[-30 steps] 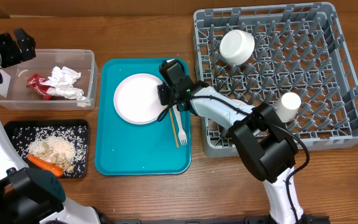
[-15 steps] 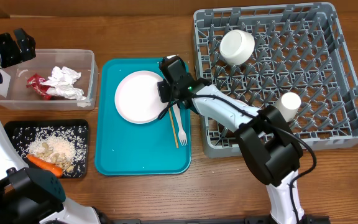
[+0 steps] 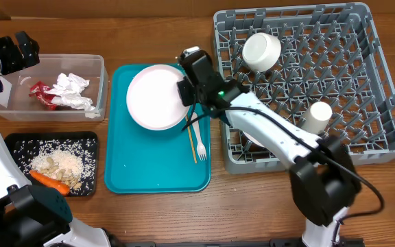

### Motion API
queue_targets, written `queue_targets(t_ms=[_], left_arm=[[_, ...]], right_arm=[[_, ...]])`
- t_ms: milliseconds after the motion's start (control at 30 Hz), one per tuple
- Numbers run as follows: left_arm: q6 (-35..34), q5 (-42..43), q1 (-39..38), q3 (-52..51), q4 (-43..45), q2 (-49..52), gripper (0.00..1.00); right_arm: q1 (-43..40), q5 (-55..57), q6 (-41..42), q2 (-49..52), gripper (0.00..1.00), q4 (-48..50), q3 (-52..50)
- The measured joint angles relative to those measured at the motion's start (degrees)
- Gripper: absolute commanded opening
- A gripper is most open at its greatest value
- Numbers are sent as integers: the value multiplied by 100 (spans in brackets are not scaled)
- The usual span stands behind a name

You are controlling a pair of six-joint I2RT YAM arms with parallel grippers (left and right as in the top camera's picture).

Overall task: Sort waste into correct bins and load items into the dishwasher rack
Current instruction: 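Lift the white plate and carry it right over the rack, then stand the plate upright in the rack's back-right slots and release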

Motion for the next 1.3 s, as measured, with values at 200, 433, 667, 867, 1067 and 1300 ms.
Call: queue_targets(t_ms=[200, 433, 667, 867, 1067, 1300], left_arm=[[0, 0, 0, 2, 0, 0, 100], [0, 0, 0, 2, 0, 0, 100], [0, 2, 0, 2, 0, 0, 100], [0, 0, 0, 2, -2, 0, 100], [0, 2, 0, 2, -2, 0, 100], [0, 0, 0, 2, 0, 0, 100]], right_arm=[[-68, 1078, -741, -750, 4, -476, 0], [-675, 2387, -2114, -1604, 4, -535, 2], [-1749, 2863, -3617, -1766, 4, -509, 15], [-2811, 2964, -4111, -1764, 4, -116, 15], [-3600, 2997, -4271, -1751, 4, 0, 15], [-3648, 2874, -4365, -1506, 4, -35, 15]])
